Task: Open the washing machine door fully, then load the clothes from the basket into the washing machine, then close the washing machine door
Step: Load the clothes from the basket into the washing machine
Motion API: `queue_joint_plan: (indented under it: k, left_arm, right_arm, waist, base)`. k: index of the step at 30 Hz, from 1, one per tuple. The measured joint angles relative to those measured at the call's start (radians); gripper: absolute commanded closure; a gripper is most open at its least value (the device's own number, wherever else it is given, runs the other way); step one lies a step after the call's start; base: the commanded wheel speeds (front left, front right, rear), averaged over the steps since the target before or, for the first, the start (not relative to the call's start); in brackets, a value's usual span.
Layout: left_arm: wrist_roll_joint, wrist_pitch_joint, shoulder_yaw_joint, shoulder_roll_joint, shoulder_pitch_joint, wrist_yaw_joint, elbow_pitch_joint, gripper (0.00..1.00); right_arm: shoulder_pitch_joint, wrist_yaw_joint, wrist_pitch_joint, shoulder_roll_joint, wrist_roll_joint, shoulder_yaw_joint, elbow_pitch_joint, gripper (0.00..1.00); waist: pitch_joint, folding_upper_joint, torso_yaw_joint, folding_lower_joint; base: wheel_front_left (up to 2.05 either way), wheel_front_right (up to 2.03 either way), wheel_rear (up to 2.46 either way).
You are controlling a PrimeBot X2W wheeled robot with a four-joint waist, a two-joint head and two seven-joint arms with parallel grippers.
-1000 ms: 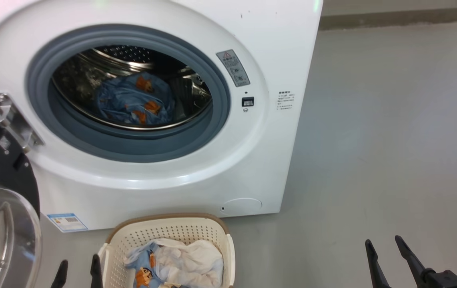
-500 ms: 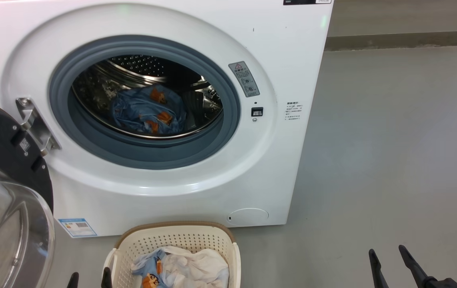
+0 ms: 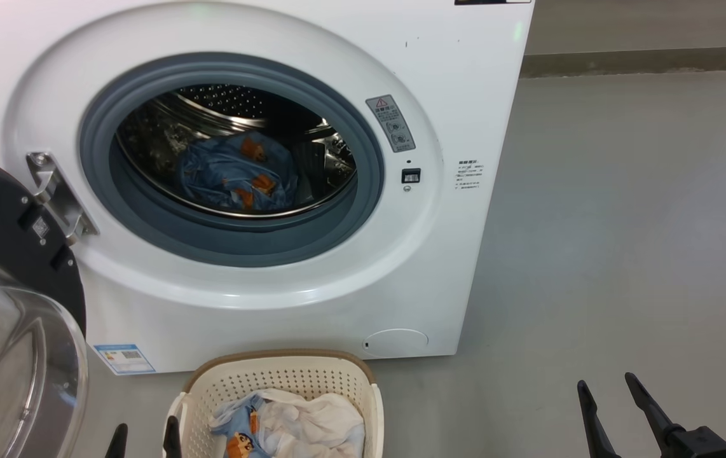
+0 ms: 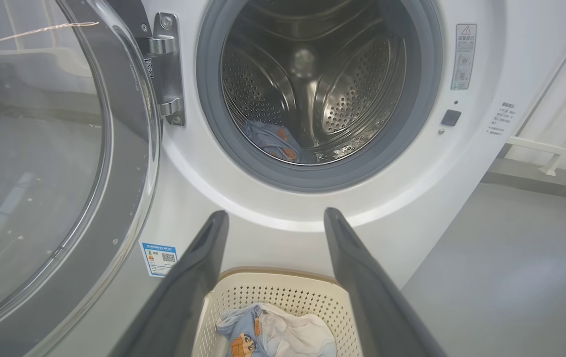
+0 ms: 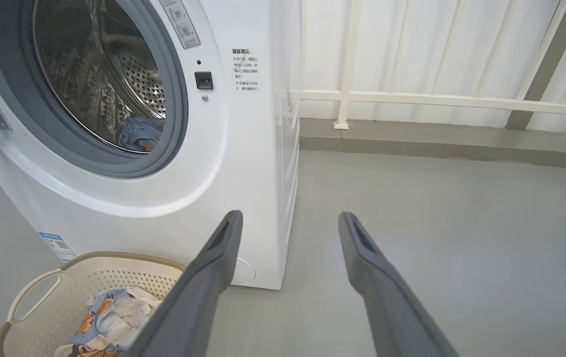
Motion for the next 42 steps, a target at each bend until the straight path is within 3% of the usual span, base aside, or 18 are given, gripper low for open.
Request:
queue_joint_plan:
  k: [19,28,34,42]
  left_arm:
    - [0.006,0.000,-0.028,0.000,-0.044,-0.032,0.062,0.00]
    - [-0.035,0.161,-0.084,0.004,-0.249,-0.074,0.278,0.00]
    - [-0.073,0.281,-0.091,0.042,-0.412,-0.104,0.483,0.00]
    - [-0.129,0.326,-0.071,0.102,-0.645,-0.124,0.746,0.00]
  right_arm:
    - [-0.001,0.000,0.000,0.000,0.001,0.013,-0.002,0.00]
    - [-0.077,0.000,0.000,-0.001,0.001,0.053,-0.028,0.00]
    - [-0.140,0.000,0.000,-0.002,0.002,0.081,-0.049,0.00]
    - [-0.240,0.000,0.000,-0.006,0.004,0.114,-0.076,0.00]
  waist:
    - [0.038,0.0000,-0.026,0.0000]
    - [0.141,0.0000,-0.047,0.0000]
    - [0.250,-0.0001,-0.070,-0.0001]
    - [0.424,0.0000,-0.108,0.0000]
  base:
    - [0.00,0.00,0.00]
    - [0.00,0.00,0.00]
    - [0.00,0.00,0.00]
    - [0.00,0.00,0.00]
